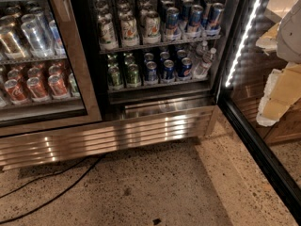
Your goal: Close right fridge door
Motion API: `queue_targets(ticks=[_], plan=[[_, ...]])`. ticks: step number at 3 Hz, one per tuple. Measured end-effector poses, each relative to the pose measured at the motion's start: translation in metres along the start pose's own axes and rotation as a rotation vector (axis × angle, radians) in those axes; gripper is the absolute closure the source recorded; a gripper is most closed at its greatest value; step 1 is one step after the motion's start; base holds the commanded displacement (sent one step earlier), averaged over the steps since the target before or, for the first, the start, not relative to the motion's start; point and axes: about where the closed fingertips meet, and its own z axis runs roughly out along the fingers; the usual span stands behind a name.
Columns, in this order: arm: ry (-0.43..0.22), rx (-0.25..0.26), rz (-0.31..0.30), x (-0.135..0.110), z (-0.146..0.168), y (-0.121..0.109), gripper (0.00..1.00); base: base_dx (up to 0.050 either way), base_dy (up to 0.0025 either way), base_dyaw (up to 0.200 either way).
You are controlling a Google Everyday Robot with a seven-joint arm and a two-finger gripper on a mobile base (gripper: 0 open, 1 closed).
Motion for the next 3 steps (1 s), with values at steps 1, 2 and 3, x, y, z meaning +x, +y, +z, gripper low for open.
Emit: queue_targets(ticks=[1,2,3], plan=[[0.000,0.000,0.000,0.0000,0.0000,0.0000,0.00,-0.050,-0.00002,0.000],[0.000,0.000,0.000,0.0000,0.0000,0.0000,0.00,-0.050,-0.00004,0.000],[0.000,0.000,0.000,0.0000,0.0000,0.0000,0.00,-0.050,-0.00001,0.000]])
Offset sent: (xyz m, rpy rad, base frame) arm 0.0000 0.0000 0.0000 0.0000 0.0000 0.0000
